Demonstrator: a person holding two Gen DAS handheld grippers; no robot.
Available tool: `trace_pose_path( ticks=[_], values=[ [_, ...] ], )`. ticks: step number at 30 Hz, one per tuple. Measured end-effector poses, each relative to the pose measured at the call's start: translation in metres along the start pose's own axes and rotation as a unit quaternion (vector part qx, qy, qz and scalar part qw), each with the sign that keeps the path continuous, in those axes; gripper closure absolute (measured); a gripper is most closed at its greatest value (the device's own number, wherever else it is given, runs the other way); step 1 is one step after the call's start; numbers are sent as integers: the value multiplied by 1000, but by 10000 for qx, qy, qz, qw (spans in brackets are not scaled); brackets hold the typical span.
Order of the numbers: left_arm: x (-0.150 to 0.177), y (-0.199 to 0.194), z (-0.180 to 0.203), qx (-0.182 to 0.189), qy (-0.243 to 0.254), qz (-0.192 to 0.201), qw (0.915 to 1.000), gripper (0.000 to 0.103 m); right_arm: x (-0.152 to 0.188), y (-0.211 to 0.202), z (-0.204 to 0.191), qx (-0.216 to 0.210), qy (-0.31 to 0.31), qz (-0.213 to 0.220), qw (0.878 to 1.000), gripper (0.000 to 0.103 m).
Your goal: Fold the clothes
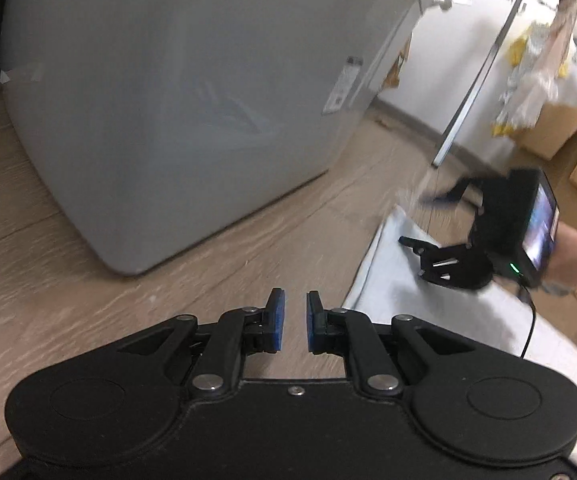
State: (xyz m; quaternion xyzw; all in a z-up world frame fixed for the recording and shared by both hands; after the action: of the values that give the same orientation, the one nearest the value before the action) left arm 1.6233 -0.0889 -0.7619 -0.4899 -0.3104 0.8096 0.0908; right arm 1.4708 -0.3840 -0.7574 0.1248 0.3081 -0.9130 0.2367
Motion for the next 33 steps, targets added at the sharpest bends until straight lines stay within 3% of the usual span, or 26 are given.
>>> trace_pose_path(
  ticks=[1, 3, 6, 9, 12, 14, 16, 19, 20, 21, 22, 23, 24, 25, 27, 29, 30, 32, 33],
  values=[
    [0, -1, 5, 57, 45, -42, 10000, 59, 0, 0, 9, 104, 332, 11, 9994, 15],
    [0, -4, 13, 118, 117, -33, 9999, 42, -2, -6, 25, 124, 797, 152, 9966, 15],
    [-6, -6, 27, 196, 190, 183, 9995, 29, 3, -37, 67, -2, 1545, 649, 9859, 15],
    [-15, -16, 60, 409, 531, 380, 9970, 27, 24, -72, 97, -393, 1955, 873, 9760, 15],
    [-14, -21, 90, 905, 697, 332, 9929, 14, 82, -144, 131, -1526, 2609, 891, 9490, 15],
    [-10, -22, 115, 1244, 840, 211, 9885, 13, 125, -194, 147, -1978, 2996, 754, 9303, 15],
    [-1, -17, 152, 1684, 1189, -63, 9785, 12, 170, -248, 160, -2108, 3476, 643, 9114, 15],
    [12, 0, 191, 2035, 1627, -269, 9651, 12, 216, -305, 166, -2010, 4072, 402, 8900, 15],
    [23, 6, 222, 2339, 1890, -443, 9527, 12, 236, -331, 164, -1988, 4288, 236, 8809, 15],
    [35, 12, 253, 2639, 2145, -615, 9384, 12, 258, -359, 157, -1974, 4334, -23, 8793, 15],
    [44, 13, 276, 2953, 2283, -763, 9246, 12, 281, -390, 143, -1973, 4036, -470, 8922, 15],
    [51, 17, 290, 3138, 2361, -832, 9159, 12, 304, -418, 131, -1905, 3747, -884, 9031, 15],
    [66, 15, 325, 3585, 2549, -954, 8930, 12, 325, -438, 123, -1709, 3492, -1230, 9131, 15],
    [69, 18, 326, 3615, 2563, -962, 8913, 12, 348, -457, 115, -1533, 3338, -1594, 9163, 15],
    [114, 4, 392, 4353, 2973, -1285, 8400, 12, 401, -486, 106, -1268, 3451, -2402, 8984, 15],
    [141, -3, 421, 4690, 3213, -1472, 8094, 12, 454, -509, 103, -1124, 3763, -3013, 8689, 15],
    [170, -14, 444, 4919, 3420, -1573, 7851, 12, 478, -518, 103, -1091, 3990, -3192, 8527, 15],
    [202, -21, 457, 5017, 3680, -1692, 7644, 12, 515, -525, 107, -1058, 4455, -3224, 8285, 15],
    [220, -21, 461, 4938, 3872, -1761, 7585, 12, 525, -524, 108, -1020, 4554, -3217, 8238, 15]
  ],
)
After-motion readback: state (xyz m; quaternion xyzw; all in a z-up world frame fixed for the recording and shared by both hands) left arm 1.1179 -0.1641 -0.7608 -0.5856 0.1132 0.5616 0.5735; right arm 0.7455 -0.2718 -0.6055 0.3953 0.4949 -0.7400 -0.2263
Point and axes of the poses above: each gripper's, at about its wrist camera, not at the fingertips, and y roughly the way its jaws point, z to its right, x to its underside, the point moved 5 cm from there along y, roughly the way its jaws point, and after that the axes turned 1 degree about -z, right-handed, at the moved point
